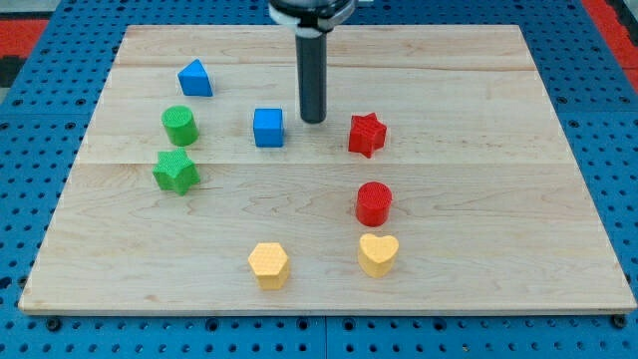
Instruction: Place triangle below the green star
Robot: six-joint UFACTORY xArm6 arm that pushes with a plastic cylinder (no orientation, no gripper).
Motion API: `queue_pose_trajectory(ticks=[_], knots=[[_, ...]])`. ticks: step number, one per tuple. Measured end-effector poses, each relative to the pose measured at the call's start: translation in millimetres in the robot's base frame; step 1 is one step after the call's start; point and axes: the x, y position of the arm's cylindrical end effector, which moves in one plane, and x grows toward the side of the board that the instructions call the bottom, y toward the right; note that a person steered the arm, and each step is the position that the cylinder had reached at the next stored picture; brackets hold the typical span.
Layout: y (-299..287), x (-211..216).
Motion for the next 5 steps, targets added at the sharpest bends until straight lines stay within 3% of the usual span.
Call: queue_pose_trajectory(ticks=[1,2,3,4,5], knots=[[-18,-78],[-105,-122],[-188,-95],[-215,-62],[-210,-116]])
